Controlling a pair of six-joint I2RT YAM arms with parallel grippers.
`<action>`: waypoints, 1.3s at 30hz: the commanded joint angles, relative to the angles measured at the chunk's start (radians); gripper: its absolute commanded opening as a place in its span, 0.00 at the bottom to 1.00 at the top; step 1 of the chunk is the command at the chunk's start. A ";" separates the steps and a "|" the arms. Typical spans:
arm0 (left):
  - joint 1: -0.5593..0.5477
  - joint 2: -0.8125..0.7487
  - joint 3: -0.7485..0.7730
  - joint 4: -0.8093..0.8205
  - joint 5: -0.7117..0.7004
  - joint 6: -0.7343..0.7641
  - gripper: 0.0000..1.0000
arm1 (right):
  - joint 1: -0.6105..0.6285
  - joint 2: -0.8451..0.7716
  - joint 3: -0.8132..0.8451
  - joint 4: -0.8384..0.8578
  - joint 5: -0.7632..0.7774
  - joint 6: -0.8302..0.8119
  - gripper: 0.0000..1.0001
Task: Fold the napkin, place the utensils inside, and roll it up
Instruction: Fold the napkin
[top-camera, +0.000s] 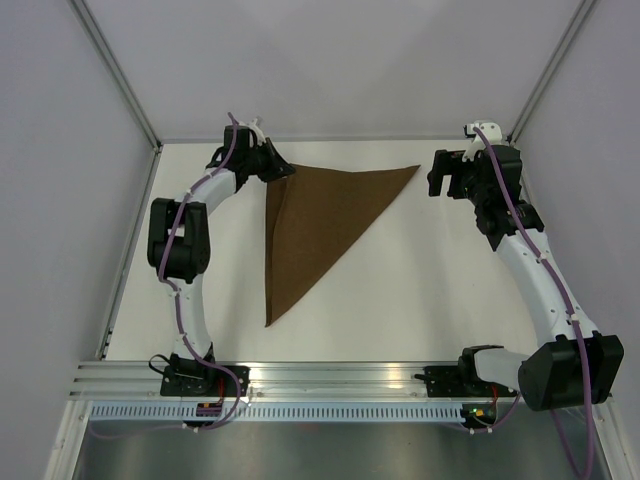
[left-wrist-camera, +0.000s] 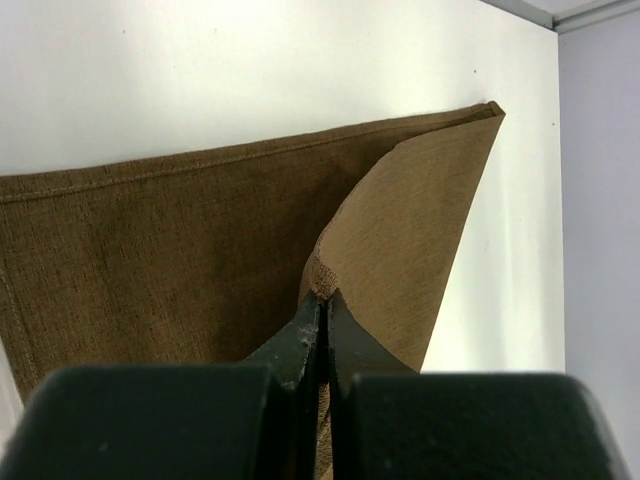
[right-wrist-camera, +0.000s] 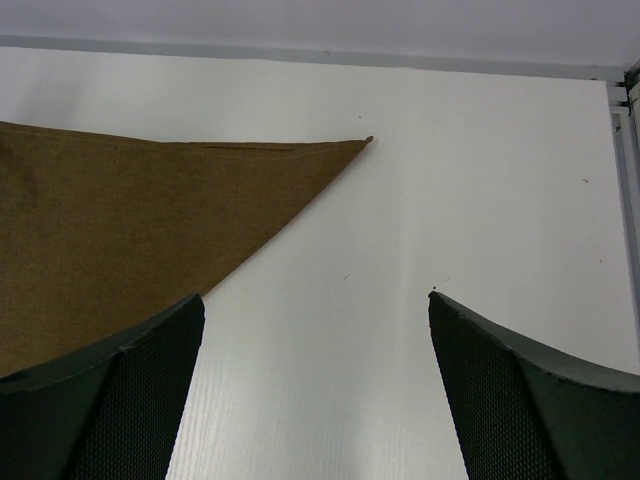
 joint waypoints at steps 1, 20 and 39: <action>0.014 -0.002 0.055 -0.022 0.030 0.020 0.02 | 0.005 -0.006 0.003 -0.008 0.024 -0.007 0.98; 0.037 0.006 0.081 -0.044 0.040 0.028 0.02 | 0.013 -0.004 0.000 -0.006 0.026 -0.009 0.98; 0.064 0.072 0.134 -0.073 0.057 0.028 0.02 | 0.013 -0.004 -0.002 -0.008 0.029 -0.013 0.98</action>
